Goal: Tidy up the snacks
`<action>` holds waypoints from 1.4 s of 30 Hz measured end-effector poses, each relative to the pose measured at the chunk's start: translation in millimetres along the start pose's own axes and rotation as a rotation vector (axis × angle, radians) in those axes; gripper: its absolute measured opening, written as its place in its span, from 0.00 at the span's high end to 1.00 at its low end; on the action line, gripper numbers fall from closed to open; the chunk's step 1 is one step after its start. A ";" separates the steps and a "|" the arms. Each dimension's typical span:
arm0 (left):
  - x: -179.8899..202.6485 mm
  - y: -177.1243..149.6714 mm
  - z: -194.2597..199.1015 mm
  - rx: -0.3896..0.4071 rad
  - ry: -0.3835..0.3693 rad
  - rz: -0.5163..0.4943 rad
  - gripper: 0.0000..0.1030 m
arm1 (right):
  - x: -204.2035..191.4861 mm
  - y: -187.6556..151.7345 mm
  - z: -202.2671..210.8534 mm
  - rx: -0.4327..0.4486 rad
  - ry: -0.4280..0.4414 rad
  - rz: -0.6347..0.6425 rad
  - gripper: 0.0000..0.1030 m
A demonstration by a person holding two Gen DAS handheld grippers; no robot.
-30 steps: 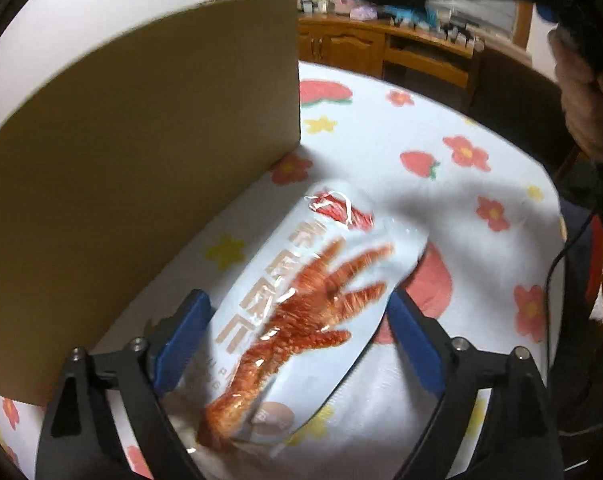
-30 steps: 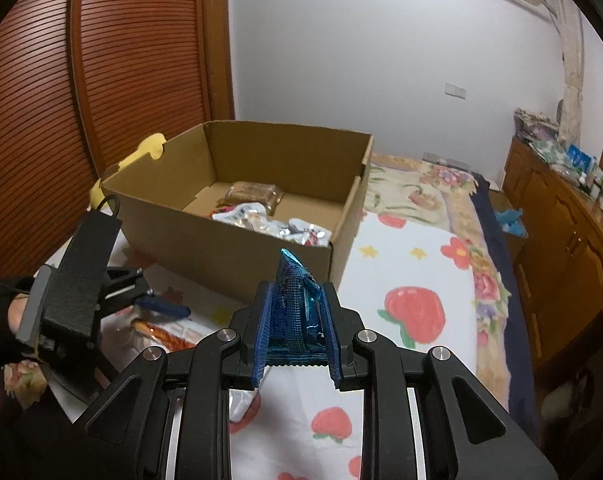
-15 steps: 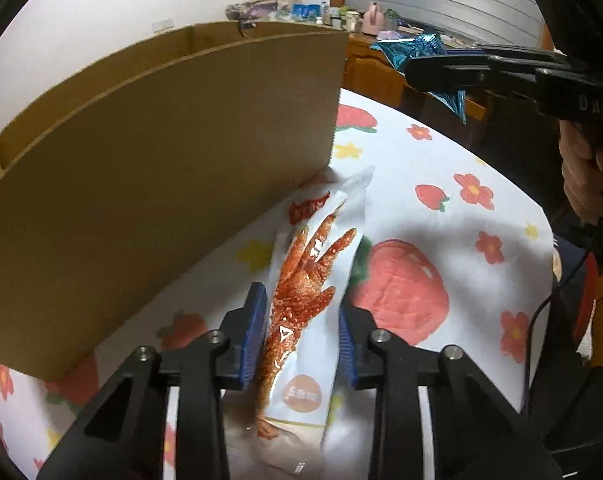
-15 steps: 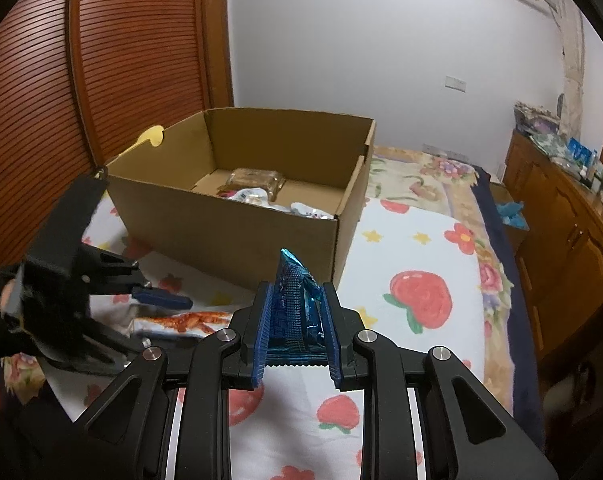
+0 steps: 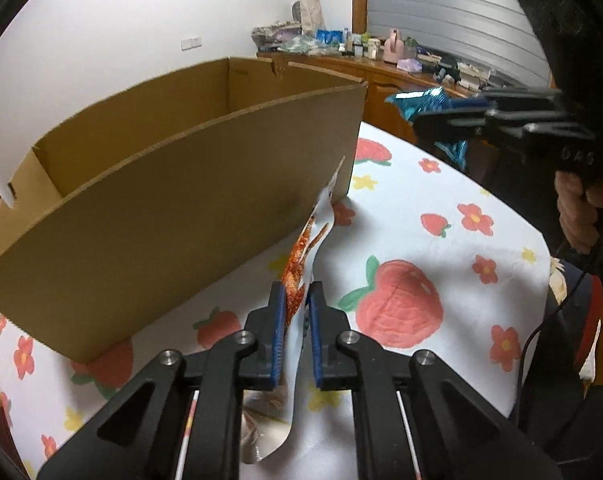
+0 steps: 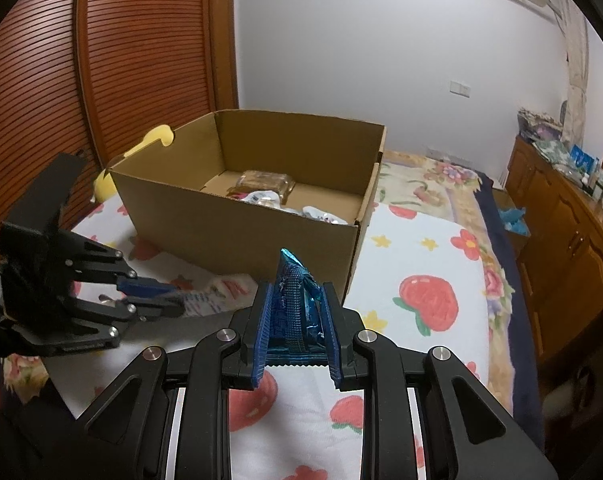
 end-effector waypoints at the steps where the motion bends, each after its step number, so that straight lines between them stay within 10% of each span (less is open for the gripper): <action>1: 0.2 0.0 4.7 0.010 0.007 0.002 0.94 | 0.2 0.1 0.1 0.001 0.000 0.000 0.78; 27: -52.8 91.9 95.2 0.283 0.099 0.140 1.00 | -10.1 67.6 11.5 0.136 0.038 0.042 0.78; 42: -117.9 120.8 20.0 0.227 0.217 0.249 1.00 | 23.2 98.0 -61.3 0.092 0.068 -0.037 0.75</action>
Point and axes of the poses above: each gripper's, at about its wrist camera, not at the fingertips, and z roughly against the way its jaws point, x to its right, y to its top, the point moved 1 cm from there along -z, roughly the way its jaws point, and after that the axes turned 12 degrees about y, right-handed, at the moved point
